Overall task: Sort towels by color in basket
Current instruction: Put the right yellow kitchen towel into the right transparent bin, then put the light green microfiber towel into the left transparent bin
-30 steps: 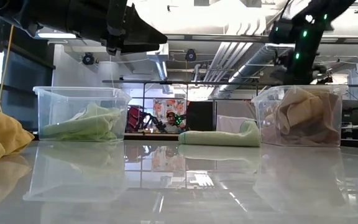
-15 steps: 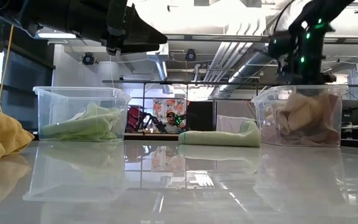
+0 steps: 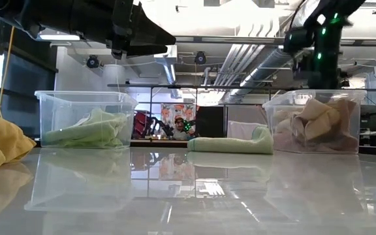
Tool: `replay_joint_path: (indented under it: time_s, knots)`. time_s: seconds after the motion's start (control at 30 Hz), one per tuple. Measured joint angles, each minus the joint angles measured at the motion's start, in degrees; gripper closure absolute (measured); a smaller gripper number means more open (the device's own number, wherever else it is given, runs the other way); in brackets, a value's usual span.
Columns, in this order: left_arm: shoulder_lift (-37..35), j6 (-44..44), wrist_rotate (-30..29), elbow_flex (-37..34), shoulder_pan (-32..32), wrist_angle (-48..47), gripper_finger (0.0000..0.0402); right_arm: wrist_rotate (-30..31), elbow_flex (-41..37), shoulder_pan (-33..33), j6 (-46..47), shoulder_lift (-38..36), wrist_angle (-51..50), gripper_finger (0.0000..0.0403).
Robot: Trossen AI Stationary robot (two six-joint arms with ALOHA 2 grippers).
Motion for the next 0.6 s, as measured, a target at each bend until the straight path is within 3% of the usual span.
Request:
replay_joint_path:
  time_s: [0.1, 0.2, 0.37, 0.47, 0.6]
  knots:
    - [0.01, -0.05, 0.00, 0.00, 0.00, 0.26, 0.0161, 0.19, 2.68, 1.98, 0.28, -2.96, -1.62, 0.0300]
    - [0.01, -0.03, -0.01, 0.00, 0.00, 0.28, 0.0161, -3.36, 3.79, 6.12, -0.43, -7.25, 0.00, 0.0300]
    - [0.01, 0.01, 0.01, 0.00, -0.03, 0.26, 0.0161, -6.51, -1.38, 21.59, 2.51, -16.14, 10.38, 0.0300]
    - [0.01, 0.23, -0.01, 0.00, -0.24, 0.24, 0.0161, -4.85, -9.28, 34.47, 6.36, -21.25, 24.44, 0.0300]
    - [0.01, 2.62, -0.17, 0.00, -1.61, 0.21, 0.0161, -2.10, -24.94, 50.87, 6.51, -23.82, 53.62, 0.0300]
